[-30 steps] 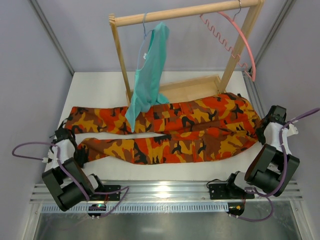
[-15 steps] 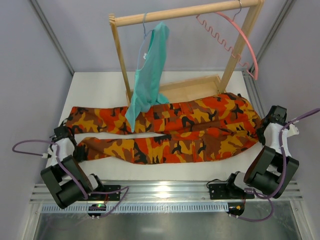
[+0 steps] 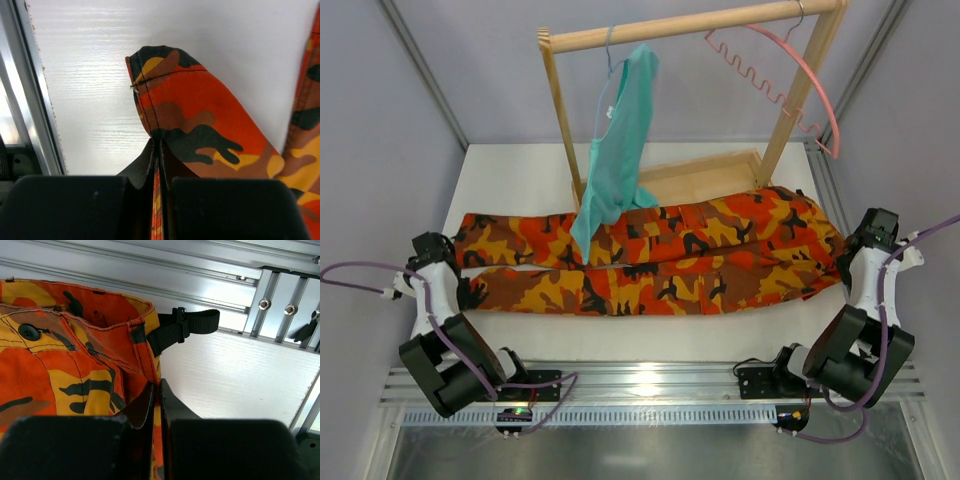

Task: Place the trousers on the hanger
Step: Fold the trousers

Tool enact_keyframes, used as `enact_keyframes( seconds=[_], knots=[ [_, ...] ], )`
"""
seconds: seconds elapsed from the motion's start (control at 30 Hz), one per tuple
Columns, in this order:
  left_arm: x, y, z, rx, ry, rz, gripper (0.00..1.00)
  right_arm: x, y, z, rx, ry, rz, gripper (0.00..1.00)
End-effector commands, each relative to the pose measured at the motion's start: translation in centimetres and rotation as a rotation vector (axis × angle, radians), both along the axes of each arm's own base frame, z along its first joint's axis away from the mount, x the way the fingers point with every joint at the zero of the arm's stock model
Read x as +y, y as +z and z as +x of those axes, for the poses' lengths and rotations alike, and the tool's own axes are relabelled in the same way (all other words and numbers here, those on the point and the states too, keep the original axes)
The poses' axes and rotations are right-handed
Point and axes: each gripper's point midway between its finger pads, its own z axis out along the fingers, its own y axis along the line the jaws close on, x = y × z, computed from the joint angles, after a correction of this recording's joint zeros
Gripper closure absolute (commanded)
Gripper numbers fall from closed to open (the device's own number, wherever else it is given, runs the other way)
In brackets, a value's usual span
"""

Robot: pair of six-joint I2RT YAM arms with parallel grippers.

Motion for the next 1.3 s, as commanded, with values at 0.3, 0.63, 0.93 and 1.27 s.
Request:
enact_keyframes(
  seconds=[0.3, 0.63, 0.93, 1.27],
  knots=[
    [4.6, 10.6, -0.9, -0.054, 0.098, 0.302, 1.0, -1.8, 5.2, -0.4, -0.033, -0.033, -0.132, 0.96],
    [5.0, 12.7, -2.0, -0.067, 0.111, 0.382, 1.0, -2.4, 9.9, -2.8, -0.086, -0.133, -0.247, 0.96],
    [4.9, 15.0, -1.9, -0.129, 0.097, 0.41, 1.0, -3.2, 11.9, -4.9, -0.044, -0.176, -0.332, 0.96],
    [4.5, 16.2, -1.8, -0.21, 0.075, 0.449, 1.0, -3.6, 14.0, -7.8, 0.042, -0.215, -0.409, 0.96]
  ],
)
